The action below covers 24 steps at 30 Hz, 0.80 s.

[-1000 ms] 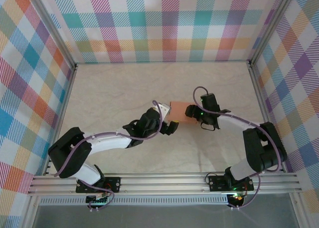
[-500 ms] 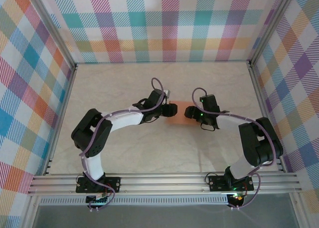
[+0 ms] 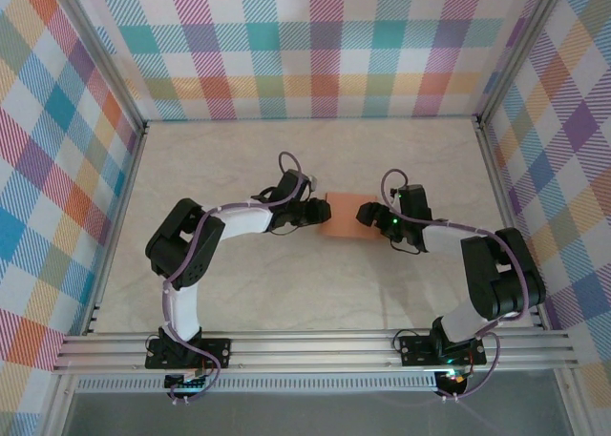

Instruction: Fold the paper box

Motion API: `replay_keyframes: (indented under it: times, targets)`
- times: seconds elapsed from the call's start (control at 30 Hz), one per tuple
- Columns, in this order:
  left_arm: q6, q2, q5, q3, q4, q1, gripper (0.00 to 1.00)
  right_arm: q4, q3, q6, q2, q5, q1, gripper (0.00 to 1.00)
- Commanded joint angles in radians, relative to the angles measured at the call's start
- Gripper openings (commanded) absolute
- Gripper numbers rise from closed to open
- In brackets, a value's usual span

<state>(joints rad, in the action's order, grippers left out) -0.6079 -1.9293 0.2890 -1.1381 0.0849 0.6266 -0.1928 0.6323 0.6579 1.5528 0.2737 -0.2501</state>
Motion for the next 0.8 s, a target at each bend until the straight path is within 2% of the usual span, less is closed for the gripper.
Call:
replay_keyframes:
  times: [0.0,0.2,0.4,0.77]
  targets:
    - [-0.063,-0.016,0.069,0.046,0.076,-0.026,0.32,-0.081,-0.019,0.053,-0.012,0.075,0.024,0.83]
    - [-0.098,-0.010,0.100,0.106,0.147,-0.058,0.29,-0.169,-0.038,0.120,0.017,0.145,0.063,0.83]
    - [-0.177,-0.032,0.196,0.158,0.291,-0.086,0.29,-0.251,-0.050,0.172,0.061,0.213,0.093,0.83]
    - [-0.236,-0.062,0.265,0.216,0.408,-0.137,0.30,-0.400,-0.047,0.247,0.164,0.310,0.103,0.82]
